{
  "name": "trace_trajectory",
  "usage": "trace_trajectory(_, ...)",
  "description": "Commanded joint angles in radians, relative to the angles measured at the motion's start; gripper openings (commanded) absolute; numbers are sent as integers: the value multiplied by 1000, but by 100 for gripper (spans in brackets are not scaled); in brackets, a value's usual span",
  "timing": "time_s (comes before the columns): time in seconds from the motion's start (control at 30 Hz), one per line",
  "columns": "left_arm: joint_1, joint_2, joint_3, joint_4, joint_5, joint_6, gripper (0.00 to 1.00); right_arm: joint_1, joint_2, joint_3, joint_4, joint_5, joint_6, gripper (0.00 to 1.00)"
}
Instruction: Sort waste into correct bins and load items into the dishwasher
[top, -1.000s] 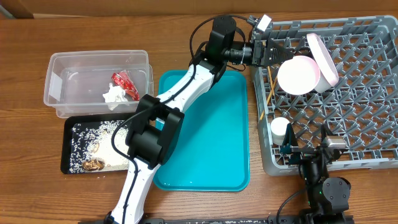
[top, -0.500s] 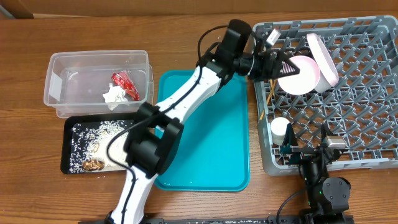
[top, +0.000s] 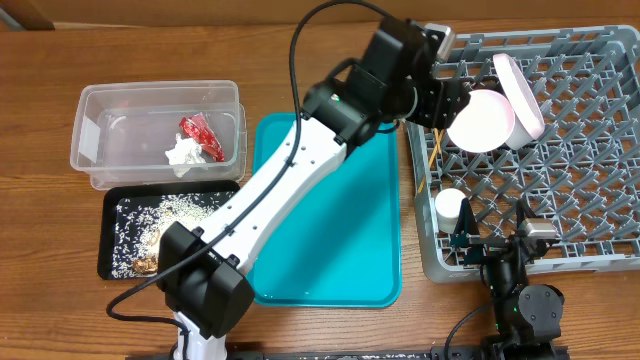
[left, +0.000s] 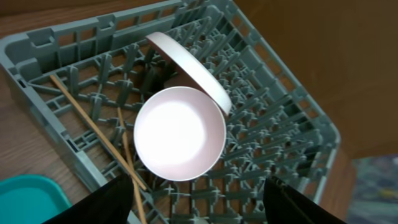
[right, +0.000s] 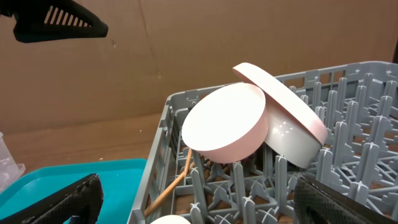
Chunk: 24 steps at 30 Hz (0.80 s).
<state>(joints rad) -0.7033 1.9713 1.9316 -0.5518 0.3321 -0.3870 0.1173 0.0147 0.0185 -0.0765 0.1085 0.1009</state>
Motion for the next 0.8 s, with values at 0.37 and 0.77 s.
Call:
trace_trajectory(0.37,-89,163,1,21,-293,85,62,-6,-10,-10,4,2,3,100)
trace_trajectory(0.77,-61,284,1,136,-142,-3,62,-6,-10,-10,4,2,3,100)
